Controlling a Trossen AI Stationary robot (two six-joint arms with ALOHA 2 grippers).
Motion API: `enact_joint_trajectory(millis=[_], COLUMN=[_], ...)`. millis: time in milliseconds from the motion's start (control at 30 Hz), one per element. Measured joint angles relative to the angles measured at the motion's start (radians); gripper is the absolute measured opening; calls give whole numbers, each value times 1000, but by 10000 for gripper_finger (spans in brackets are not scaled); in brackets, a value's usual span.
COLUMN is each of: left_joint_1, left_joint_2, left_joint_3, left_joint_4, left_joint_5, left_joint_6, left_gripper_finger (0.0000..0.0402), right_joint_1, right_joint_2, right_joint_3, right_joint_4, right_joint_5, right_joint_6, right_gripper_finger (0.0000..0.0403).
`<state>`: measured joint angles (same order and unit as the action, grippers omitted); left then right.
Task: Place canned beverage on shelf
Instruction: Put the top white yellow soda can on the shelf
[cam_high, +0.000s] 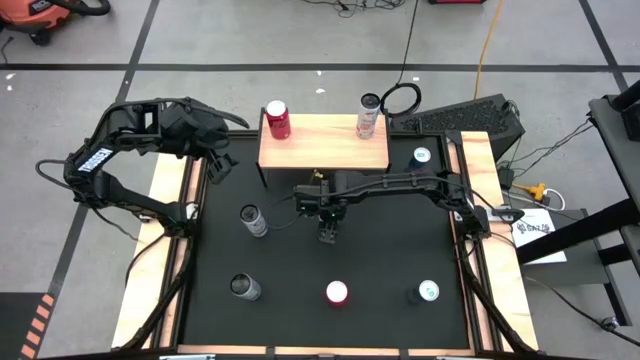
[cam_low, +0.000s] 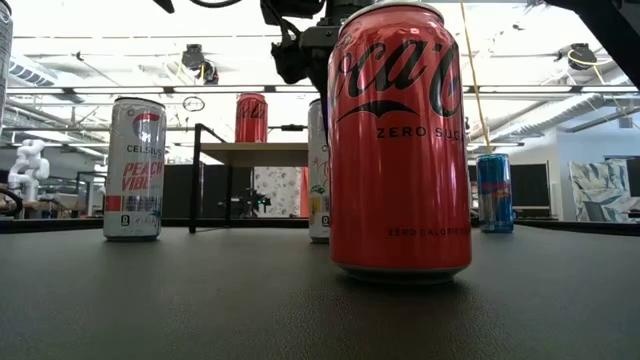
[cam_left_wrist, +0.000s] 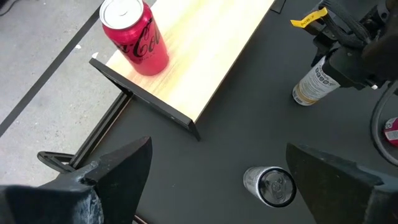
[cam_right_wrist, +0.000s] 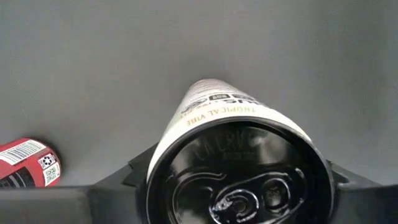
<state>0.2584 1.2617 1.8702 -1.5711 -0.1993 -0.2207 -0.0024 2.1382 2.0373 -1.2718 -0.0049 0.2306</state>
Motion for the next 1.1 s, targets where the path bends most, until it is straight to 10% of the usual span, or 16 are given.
enact_joint_trajectory(millis=[533,1100], left_joint_1=[0,0], left_joint_2=[0,0], left_joint_3=[0,0], left_joint_4=[0,3], left_joint_5=[0,0], left_joint_6=[-6,-7], left_gripper_finger=[373,373], right_joint_1=[-88,-266], right_joint_2=[-42,-137], right_joint_3=[316,318], right_joint_4=[-174,-97], right_joint_5=[1,7], right_joint_6=[-9,-120], right_gripper_finger=[228,228])
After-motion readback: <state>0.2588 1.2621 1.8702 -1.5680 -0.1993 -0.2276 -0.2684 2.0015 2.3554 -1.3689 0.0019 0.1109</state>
